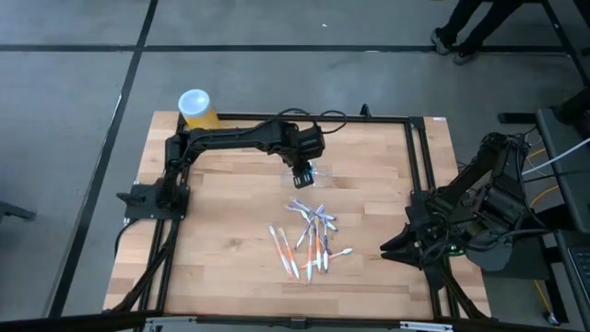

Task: Pick & Place toothbrushing station
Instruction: Put the mouthwash into the transparent organizer

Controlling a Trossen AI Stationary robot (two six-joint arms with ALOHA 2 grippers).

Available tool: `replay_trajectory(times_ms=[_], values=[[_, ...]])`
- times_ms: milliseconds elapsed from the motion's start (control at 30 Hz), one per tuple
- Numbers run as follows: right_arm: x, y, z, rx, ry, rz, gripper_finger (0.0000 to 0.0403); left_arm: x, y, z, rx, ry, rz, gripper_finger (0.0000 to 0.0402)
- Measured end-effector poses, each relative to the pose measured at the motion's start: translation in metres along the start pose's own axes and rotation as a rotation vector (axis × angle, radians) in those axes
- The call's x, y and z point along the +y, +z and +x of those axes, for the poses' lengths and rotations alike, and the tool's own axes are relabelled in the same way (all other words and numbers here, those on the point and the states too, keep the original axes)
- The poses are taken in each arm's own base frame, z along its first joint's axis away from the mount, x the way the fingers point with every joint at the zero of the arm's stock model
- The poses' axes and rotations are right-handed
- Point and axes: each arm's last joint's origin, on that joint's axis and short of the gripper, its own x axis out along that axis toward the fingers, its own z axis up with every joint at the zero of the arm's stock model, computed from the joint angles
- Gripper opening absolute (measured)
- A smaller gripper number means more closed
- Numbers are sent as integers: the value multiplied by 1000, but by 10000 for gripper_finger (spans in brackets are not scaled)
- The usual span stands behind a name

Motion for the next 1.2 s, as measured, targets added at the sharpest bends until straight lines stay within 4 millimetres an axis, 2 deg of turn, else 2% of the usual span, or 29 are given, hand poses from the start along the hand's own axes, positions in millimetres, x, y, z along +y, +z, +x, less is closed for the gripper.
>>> replay_trajectory(times_ms=[233,833,1200], values=[[0,-1,-1,0,2,-5,98,7,0,1,-1,17,-19,93],[-1,4,-6,-13,15,-40,98,2,-8,21,7,13,-35,93],[-4,8,-12,-24,25,-44,98,-3,-10,49,61,14,-26,93]])
